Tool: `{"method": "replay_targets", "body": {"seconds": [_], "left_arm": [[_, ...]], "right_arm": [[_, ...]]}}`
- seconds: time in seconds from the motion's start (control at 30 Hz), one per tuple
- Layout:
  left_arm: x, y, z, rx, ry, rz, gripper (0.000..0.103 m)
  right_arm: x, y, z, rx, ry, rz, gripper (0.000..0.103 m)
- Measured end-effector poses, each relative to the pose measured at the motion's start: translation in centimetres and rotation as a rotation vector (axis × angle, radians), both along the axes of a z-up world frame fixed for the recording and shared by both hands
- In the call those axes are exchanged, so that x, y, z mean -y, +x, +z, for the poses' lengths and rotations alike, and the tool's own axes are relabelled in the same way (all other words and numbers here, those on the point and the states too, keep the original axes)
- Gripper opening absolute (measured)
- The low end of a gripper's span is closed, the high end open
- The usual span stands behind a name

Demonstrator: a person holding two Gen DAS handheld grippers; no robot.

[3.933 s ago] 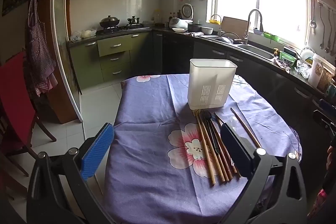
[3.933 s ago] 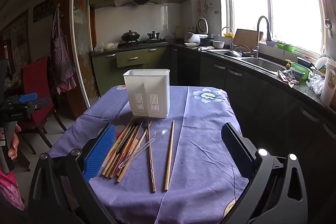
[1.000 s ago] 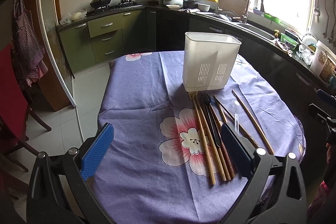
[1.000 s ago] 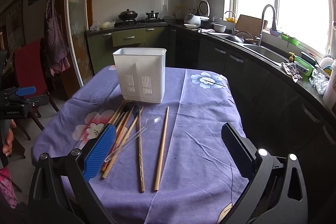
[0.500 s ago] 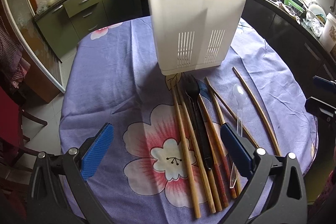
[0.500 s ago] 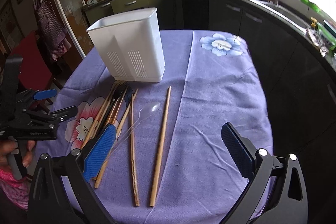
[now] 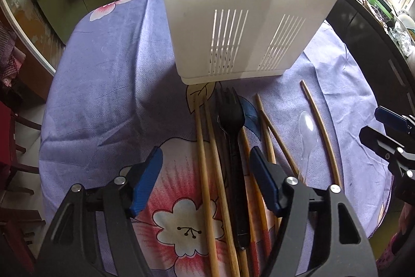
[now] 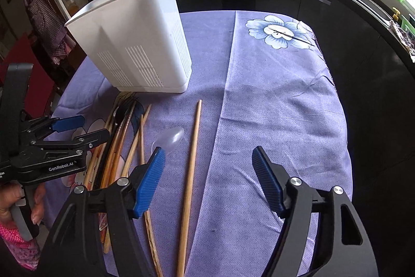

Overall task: Organize utensils
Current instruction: 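Lower the left gripper onto the black plastic fork and close it, then grasp the clear plastic knife with the right gripper while the left gripper holds the fork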

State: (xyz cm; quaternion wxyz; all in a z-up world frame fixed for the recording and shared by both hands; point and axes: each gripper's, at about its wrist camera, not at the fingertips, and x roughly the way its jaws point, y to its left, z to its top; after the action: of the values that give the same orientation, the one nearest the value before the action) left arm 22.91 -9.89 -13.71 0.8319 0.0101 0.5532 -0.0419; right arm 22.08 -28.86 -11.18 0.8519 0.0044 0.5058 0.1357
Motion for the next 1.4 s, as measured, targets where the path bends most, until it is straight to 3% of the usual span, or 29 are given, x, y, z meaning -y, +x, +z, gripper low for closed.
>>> {"method": "replay_targets", "body": {"seconds": [0.1,0.37,0.73,0.83,1.07,1.4], "left_arm": [[0.3,0.5,-0.3,-0.009,-0.002,-0.007,0.058],[1.7,1.1,-0.5,-0.042,-0.015,-0.046,0.020],[2.8,2.3,-1.2,-0.079,0.011,-0.052,0.018],[2.9,2.5,-1.3,-0.083,0.014,-0.053,0.009],[2.7,3.4,-1.2,-0.092,0.000,-0.065,0.008],[1.8,2.9,1.4,0.001,0.013,-0.070,0.008]], "right_arm": [[0.0,0.2,-0.5,-0.010,-0.008,0.001,0.066],[0.4,0.5,-0.9,-0.013,0.000,-0.010,0.064],[0.8,0.2,-0.5,-0.002,0.019,-0.008,0.064],[0.8,0.1,-0.5,-0.003,0.021,-0.006,0.064],[0.8,0.1,-0.7,-0.018,0.025,0.002,0.065],[-2.9,-0.1,-2.1,-0.100,0.012,0.075,0.062]]}}
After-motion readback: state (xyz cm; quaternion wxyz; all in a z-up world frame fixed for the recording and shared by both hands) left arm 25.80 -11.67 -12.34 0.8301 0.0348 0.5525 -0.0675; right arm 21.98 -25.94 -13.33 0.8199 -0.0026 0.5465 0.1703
